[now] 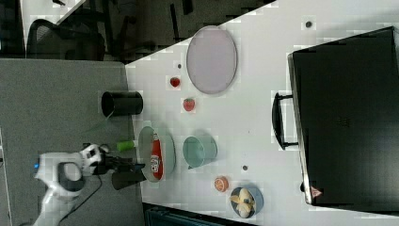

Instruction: Pick Ketchup from the table and place it in strainer.

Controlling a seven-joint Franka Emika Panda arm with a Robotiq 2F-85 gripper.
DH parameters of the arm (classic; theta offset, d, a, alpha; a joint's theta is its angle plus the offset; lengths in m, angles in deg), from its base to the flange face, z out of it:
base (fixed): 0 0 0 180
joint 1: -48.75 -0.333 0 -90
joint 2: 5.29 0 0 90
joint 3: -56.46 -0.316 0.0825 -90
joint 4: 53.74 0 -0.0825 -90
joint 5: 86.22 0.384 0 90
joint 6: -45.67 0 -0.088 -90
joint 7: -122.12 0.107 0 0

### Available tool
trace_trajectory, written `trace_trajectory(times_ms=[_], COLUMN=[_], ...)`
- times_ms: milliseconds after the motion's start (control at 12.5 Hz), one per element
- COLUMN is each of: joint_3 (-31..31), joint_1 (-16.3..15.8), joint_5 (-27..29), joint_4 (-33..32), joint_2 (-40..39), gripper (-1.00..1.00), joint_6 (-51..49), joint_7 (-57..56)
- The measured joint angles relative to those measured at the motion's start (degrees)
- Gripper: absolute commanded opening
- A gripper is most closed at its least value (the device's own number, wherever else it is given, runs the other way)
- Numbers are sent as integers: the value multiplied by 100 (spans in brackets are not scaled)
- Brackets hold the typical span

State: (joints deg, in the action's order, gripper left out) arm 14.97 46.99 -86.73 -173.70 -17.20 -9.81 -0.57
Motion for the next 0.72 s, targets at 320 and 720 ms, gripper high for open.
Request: trace_trajectory(times_ms=[320,720], joint_3=[753,2561], joint_1=[510,984], joint_5=[-11,20], joint_4=[448,890], joint_2=[1745,2480], gripper=[100,100], joint_6=[-1555,-1774], joint_7=[-72,-129])
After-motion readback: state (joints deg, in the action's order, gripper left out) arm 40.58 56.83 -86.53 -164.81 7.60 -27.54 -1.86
